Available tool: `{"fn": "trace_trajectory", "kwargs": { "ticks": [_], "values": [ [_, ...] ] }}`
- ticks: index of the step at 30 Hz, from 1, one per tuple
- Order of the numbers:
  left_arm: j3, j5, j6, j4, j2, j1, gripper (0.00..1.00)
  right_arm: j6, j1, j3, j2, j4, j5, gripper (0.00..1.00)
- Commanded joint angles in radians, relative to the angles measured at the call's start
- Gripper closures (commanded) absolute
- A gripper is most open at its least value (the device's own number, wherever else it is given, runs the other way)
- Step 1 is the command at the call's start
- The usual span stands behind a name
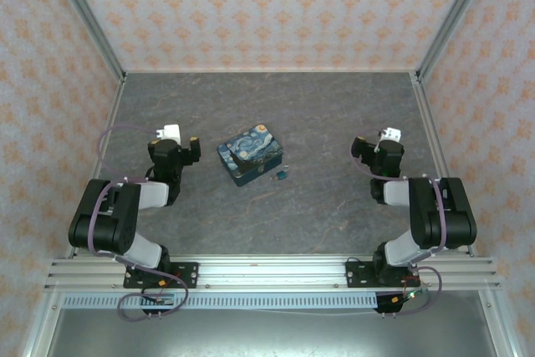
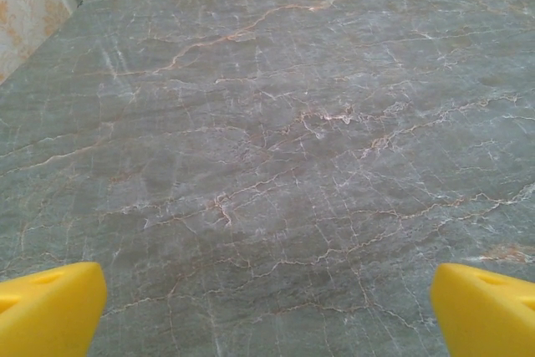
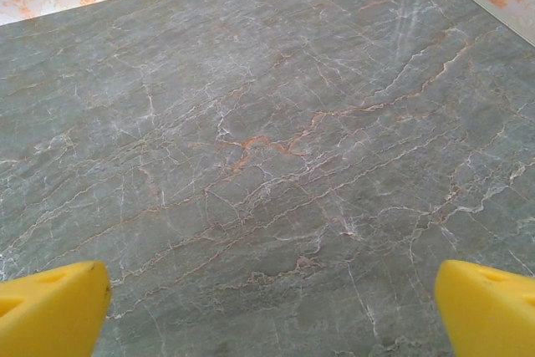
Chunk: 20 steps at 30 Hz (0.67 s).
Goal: Unlock the padlock with the key
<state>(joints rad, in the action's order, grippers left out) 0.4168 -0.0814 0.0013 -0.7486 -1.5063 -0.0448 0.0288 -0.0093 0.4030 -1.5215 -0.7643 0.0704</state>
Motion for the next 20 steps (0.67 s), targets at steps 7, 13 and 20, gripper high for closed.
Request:
{"fn": "trace_trajectory", "kwargs": {
  "ticks": [7,13,20],
  "values": [
    [0.013,0.009,0.011,0.011,0.009,0.005,0.0,0.019,0.011,0.016,0.002,-0.01,-0.029,0.01],
    [0.013,0.009,0.011,0.011,0.009,0.005,0.0,0.019,0.012,0.017,-0.001,-0.01,-0.03,0.01],
    [0.013,0.008,0.012,0.011,0.009,0.005,0.0,0.019,0.013,0.016,0.002,-0.01,-0.031,0.01]
  ]
}}
